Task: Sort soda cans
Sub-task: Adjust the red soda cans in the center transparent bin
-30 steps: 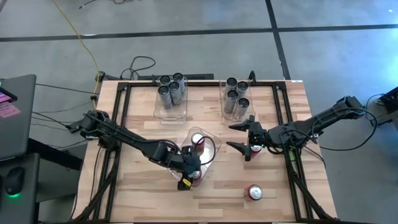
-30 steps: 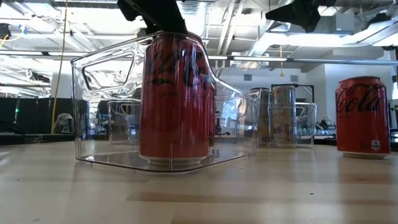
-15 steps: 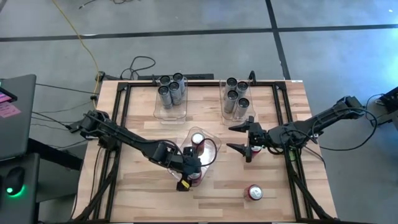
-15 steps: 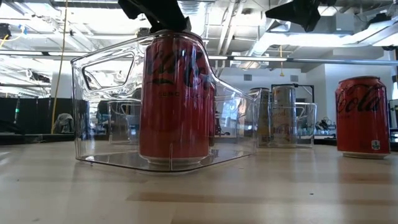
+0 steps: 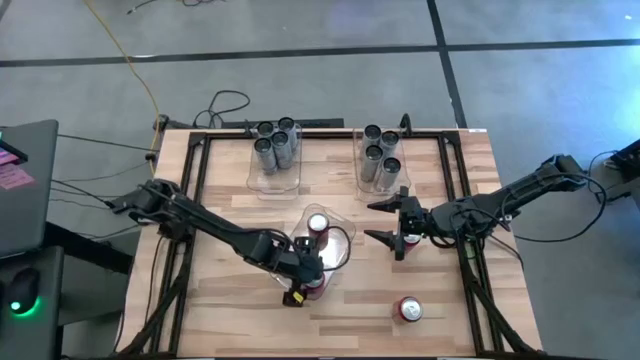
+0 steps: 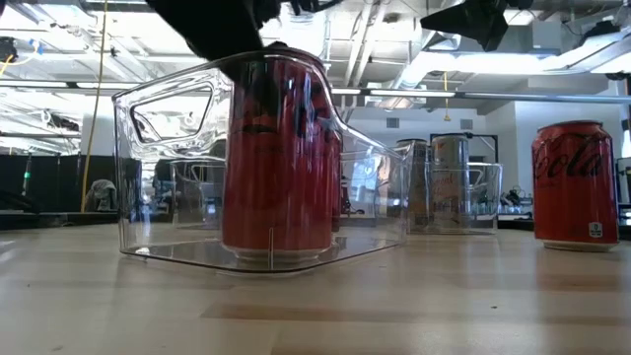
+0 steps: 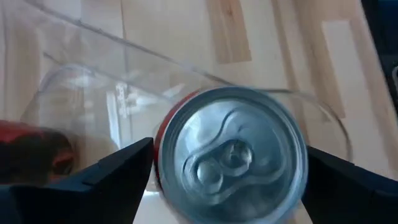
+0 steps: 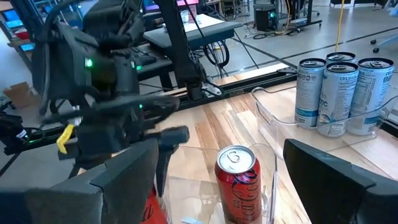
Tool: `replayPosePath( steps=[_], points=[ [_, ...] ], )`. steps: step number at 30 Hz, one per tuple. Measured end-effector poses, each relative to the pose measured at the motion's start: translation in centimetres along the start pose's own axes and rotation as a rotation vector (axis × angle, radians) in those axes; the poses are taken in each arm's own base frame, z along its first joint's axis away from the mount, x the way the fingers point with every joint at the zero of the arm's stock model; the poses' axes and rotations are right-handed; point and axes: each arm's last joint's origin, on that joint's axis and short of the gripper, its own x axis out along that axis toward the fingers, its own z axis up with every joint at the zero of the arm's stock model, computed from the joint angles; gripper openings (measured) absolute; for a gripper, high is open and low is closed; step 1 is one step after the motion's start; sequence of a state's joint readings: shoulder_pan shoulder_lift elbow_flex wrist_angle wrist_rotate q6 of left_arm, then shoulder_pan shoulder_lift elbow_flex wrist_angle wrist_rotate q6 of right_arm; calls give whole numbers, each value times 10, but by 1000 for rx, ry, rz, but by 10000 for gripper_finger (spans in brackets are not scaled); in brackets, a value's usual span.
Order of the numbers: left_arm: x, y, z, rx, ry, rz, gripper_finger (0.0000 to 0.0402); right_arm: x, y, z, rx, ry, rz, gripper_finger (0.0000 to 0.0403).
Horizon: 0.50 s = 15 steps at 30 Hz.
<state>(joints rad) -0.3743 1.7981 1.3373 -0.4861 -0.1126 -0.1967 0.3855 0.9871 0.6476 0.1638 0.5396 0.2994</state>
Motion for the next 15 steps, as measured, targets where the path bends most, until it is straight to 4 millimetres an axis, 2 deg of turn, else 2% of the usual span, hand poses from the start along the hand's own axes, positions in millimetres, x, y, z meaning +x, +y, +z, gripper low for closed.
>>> replayPosePath(
  steps=[6, 15],
  points=[
    [3, 6, 3, 19, -26, 34, 300, 0, 0, 0, -1, 3, -1, 366],
    [0, 31, 11, -89, -62, 136, 299, 0, 1, 5, 11, -20, 0, 366]
  ],
)
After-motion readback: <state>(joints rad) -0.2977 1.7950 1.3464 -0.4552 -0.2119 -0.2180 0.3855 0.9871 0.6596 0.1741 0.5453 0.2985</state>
